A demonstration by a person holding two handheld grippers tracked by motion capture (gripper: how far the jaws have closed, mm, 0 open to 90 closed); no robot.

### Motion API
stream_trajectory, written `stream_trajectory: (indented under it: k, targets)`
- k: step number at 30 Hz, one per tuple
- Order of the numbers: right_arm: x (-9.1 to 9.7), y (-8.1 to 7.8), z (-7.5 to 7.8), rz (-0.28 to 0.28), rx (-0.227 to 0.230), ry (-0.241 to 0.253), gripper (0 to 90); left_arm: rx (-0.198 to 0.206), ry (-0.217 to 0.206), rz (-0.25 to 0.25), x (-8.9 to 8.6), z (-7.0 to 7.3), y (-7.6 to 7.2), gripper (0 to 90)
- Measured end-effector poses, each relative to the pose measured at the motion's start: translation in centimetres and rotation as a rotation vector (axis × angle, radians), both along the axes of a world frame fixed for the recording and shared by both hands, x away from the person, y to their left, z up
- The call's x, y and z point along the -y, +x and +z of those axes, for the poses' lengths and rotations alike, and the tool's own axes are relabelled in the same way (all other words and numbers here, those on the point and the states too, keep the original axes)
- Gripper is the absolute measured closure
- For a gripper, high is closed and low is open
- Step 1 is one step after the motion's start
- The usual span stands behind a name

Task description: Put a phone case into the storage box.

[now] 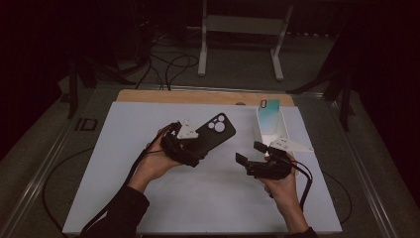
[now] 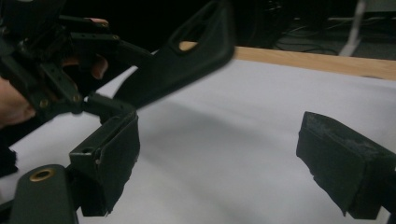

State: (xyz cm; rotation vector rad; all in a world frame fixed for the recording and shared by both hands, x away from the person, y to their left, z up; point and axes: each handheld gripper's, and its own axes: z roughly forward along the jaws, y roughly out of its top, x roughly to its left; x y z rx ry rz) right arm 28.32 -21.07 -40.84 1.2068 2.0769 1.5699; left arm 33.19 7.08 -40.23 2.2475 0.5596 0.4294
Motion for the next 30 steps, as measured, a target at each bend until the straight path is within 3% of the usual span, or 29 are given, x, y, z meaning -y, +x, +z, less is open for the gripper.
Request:
stream_trajectory:
  k: [9,12,13,16,20,22,25,28,30]
  targets:
    - [-1.5,0.8,0.2,0.036,-0.03,0.046,19.7,0.029,-0.008,-0.074,1.8,0.3,-1.8,15.2]
    - [-1.7,0.9,0.2,0.048,-0.048,0.052,29.3,0.03,-0.01,-0.095,2.2,0.1,-2.1,15.1]
    - [-1.8,1.0,0.2,0.058,-0.059,0.064,38.1,0.028,-0.009,-0.097,2.3,0.1,-2.1,15.1]
    - [-1.8,1.2,0.1,0.077,-0.078,0.081,50.7,0.019,-0.022,-0.102,2.4,-0.1,-2.1,15.1]
    - [-1.8,1.4,0.0,0.091,-0.122,0.123,61.0,0.018,-0.01,-0.1,2.5,-0.4,-2.1,15.0]
    - [-1.9,1.5,0.0,0.091,-0.121,0.128,63.0,0.016,-0.01,-0.102,2.6,-0.5,-2.1,14.9]
    - [-1.9,1.5,0.1,0.119,-0.128,0.197,78.9,0.003,-0.011,-0.107,2.8,-0.7,-2.3,14.2]
    - [-2.0,1.4,0.2,0.142,-0.13,0.226,84.5,0.012,0.0,-0.112,3.0,-0.9,-2.3,13.4]
    - [-2.1,1.3,0.3,0.142,-0.125,0.22,85.3,0.012,0.007,-0.112,3.1,-1.0,-2.3,14.6]
